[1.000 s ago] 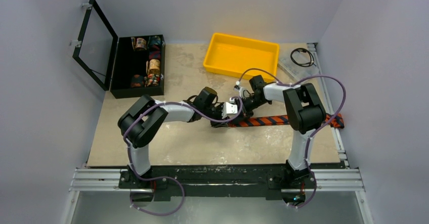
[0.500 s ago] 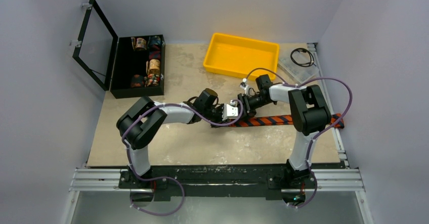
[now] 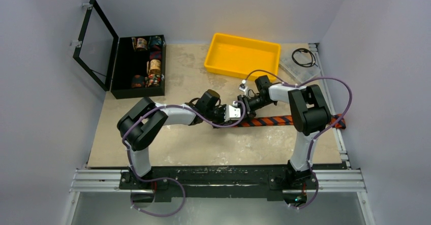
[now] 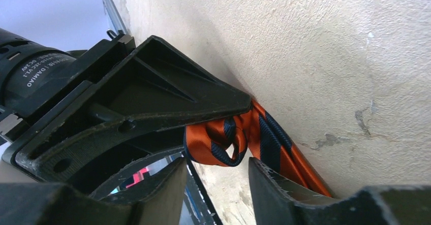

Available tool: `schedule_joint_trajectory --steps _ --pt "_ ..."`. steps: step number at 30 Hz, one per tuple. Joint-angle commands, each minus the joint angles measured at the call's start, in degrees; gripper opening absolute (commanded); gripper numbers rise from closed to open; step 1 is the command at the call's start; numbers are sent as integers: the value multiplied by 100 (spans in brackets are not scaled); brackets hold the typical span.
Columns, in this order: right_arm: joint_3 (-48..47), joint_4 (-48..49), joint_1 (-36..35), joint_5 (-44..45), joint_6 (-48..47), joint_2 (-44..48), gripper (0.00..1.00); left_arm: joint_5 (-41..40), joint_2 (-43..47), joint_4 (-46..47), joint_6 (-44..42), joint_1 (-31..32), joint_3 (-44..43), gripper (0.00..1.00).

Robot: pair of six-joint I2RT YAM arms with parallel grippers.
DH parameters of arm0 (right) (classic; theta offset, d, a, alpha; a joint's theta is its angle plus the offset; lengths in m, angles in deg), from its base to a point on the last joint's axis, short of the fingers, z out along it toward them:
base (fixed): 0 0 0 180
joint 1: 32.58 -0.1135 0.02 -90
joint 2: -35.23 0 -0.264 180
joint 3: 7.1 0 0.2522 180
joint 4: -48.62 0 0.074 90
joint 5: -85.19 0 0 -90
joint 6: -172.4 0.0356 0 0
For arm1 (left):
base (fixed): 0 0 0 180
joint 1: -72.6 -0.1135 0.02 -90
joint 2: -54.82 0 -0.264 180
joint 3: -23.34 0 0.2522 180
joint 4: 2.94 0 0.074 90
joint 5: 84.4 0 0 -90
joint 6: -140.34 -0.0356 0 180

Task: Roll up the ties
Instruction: Roll the tie at the center of the board.

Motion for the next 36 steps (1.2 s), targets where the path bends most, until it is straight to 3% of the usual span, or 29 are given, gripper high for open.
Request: schedule_joint_trajectory --steps 1,5,13,18,22,31,36 --pt "-305 -53 -77 68 43 -143 36 -460 -147 -413 -28 52 174 31" --pt "-629 -395 -73 532 -333 -357 0 -274 -119 -486 -232 57 190 33" --pt "-991 -802 -90 1515 -1185 -842 0 222 -75 -542 -411 10 192 50" --pt "-933 -747 -149 1998 -1256 -857 0 486 207 79 253 -335 456 59" --pt "-762 -623 -253 2195 -1332 -728 0 776 287 357 907 -620 564 59" --pt "-538 -278 -371 2433 -1298 -640 0 1121 42 775 1315 -535 466 59" --pt "-470 -173 -404 2399 -1211 -680 0 946 2 996 1389 -441 389 50"
